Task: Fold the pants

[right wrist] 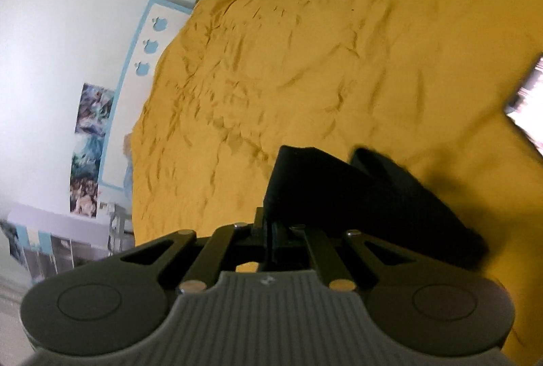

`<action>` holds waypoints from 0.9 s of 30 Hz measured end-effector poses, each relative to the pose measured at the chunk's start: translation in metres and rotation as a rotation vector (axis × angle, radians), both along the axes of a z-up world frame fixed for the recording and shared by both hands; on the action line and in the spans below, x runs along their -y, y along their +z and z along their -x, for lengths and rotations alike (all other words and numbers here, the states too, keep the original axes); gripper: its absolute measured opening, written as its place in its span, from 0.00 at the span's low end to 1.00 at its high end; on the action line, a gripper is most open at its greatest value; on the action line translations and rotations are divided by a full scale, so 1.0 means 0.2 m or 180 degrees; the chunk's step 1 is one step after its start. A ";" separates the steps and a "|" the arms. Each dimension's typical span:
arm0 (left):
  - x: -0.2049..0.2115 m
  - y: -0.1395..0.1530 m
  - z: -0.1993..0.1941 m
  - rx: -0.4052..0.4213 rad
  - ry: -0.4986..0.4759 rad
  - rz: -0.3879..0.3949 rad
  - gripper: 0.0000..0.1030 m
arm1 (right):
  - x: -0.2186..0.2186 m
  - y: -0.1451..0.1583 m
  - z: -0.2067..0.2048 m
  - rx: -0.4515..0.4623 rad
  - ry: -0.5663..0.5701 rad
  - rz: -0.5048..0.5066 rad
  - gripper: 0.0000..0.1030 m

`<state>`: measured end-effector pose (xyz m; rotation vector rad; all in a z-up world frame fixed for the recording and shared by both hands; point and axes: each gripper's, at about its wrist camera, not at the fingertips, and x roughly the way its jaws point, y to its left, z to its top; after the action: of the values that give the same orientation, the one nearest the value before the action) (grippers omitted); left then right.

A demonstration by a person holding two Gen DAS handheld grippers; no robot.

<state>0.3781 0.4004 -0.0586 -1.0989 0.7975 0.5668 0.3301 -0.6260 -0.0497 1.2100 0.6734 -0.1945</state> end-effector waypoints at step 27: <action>0.34 -0.21 0.21 -0.0053 -0.1182 -0.1316 0.48 | -1.10 -0.06 0.04 0.0294 0.2512 0.3110 0.29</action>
<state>0.3369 0.3321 -0.1009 -0.5497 0.8292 0.4010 0.3220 -0.4066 -0.0622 -0.0207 0.7854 0.1902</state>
